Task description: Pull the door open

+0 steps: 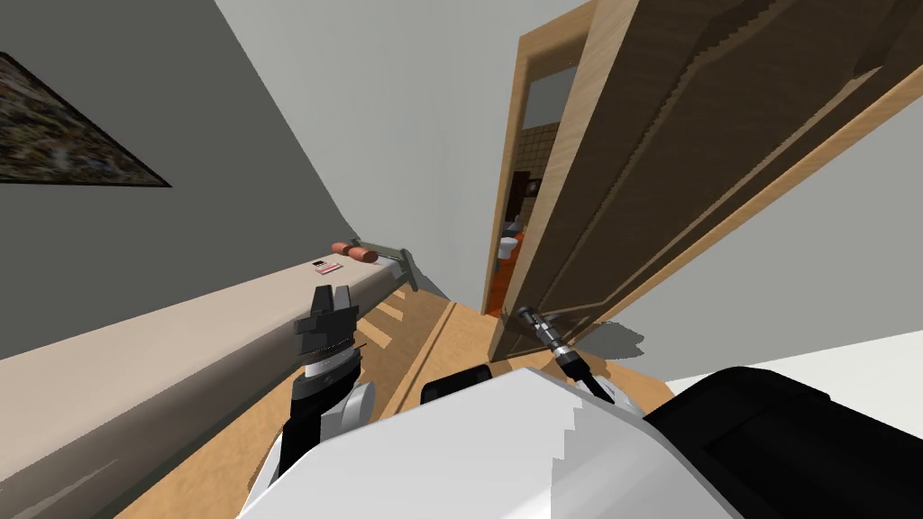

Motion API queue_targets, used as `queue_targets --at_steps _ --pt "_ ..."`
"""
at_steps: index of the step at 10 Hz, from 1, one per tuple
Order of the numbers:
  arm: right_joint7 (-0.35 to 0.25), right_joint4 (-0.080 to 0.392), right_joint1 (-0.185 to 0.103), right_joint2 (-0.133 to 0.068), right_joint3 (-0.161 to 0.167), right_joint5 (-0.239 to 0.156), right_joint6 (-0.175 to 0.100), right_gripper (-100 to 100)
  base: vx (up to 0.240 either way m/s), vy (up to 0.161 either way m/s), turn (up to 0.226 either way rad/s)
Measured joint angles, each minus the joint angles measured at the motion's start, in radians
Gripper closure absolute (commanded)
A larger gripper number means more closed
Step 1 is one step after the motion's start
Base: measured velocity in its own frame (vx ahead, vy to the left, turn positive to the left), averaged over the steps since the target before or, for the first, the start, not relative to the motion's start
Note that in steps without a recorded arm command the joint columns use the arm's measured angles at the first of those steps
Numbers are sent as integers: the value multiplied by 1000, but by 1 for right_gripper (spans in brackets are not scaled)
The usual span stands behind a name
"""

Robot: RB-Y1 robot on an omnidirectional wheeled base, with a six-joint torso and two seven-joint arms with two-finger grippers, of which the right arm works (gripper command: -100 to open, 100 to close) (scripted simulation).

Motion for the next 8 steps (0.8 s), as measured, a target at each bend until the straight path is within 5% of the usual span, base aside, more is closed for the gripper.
queue_targets --at_steps 8 --pt "-25 55 15 -24 18 9 -88 100 -181 -56 138"
